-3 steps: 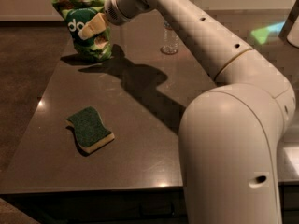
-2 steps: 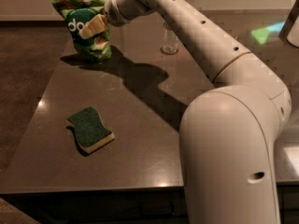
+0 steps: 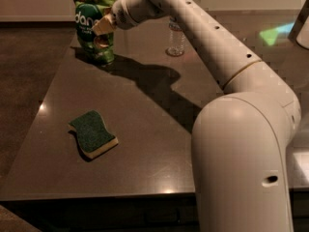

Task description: Move green rice chip bag near sponge

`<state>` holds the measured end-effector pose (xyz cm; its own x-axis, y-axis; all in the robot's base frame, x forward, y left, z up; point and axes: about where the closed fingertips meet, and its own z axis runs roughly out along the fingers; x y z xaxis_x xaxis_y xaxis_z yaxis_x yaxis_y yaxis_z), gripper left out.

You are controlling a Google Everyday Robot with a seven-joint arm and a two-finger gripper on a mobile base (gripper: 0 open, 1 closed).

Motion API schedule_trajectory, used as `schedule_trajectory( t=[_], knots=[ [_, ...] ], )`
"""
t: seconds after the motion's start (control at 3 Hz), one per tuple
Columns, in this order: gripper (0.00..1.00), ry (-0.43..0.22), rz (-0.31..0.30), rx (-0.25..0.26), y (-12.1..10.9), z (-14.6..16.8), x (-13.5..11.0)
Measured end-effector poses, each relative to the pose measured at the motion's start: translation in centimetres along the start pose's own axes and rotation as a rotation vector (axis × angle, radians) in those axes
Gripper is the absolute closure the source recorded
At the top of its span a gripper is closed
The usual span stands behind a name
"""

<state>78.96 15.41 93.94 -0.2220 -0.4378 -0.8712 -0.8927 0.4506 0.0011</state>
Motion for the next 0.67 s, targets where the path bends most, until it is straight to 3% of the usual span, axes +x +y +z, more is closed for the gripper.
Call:
schedule_trajectory(
  t=[0.33,0.67],
  knots=[
    [0.87,0.001,-0.005,-0.039,0.8,-1.9,0.4],
    [1.0,0.016,-0.024,-0.07,2.1,-4.9,0.8]
  ],
)
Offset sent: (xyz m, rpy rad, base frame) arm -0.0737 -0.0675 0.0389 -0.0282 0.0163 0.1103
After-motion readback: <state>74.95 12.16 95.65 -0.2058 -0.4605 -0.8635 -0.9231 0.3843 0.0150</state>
